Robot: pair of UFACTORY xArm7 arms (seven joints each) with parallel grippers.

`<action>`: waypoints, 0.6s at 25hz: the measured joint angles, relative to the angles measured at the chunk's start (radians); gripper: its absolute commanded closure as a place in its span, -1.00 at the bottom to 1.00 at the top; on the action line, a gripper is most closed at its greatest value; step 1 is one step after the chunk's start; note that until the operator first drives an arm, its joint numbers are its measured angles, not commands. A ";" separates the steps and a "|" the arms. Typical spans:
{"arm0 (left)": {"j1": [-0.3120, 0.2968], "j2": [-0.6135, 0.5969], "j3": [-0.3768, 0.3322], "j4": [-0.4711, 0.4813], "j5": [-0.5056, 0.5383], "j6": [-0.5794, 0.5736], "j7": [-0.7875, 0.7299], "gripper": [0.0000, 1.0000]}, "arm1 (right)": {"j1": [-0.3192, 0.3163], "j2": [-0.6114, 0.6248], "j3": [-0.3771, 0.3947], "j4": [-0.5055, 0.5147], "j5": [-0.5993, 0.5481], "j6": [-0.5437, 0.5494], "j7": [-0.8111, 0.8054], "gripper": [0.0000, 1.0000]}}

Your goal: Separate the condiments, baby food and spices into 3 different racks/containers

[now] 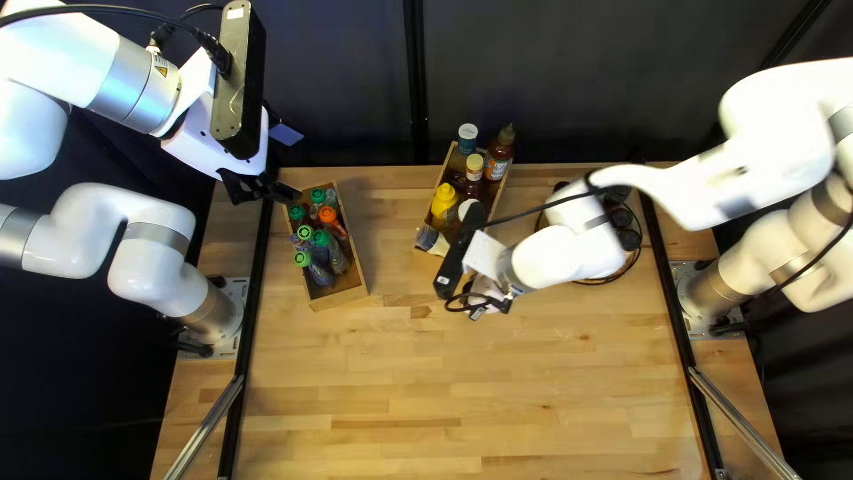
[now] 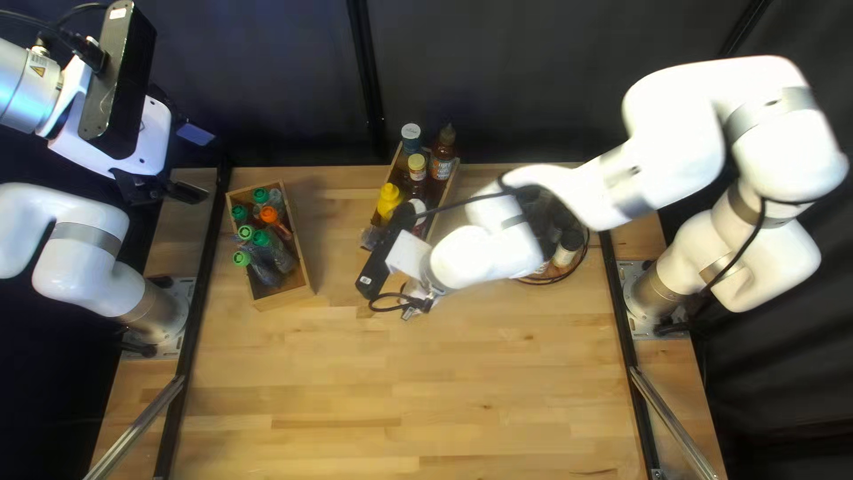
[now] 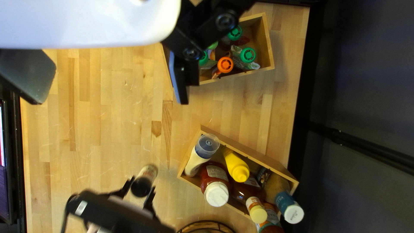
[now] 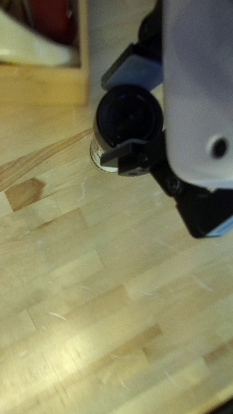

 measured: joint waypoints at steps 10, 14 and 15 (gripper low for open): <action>0.000 0.000 0.000 0.000 0.000 0.000 0.000 -1.00 | -0.080 -0.513 0.026 -0.135 -0.067 0.385 -0.045 1.00; 0.000 0.000 0.000 0.000 0.000 0.000 0.000 -1.00 | -0.148 -0.631 0.032 -0.154 -0.120 0.500 -0.078 1.00; 0.000 0.000 0.000 0.000 0.000 0.000 0.000 -1.00 | -0.162 -0.644 0.031 -0.157 -0.133 0.514 -0.084 1.00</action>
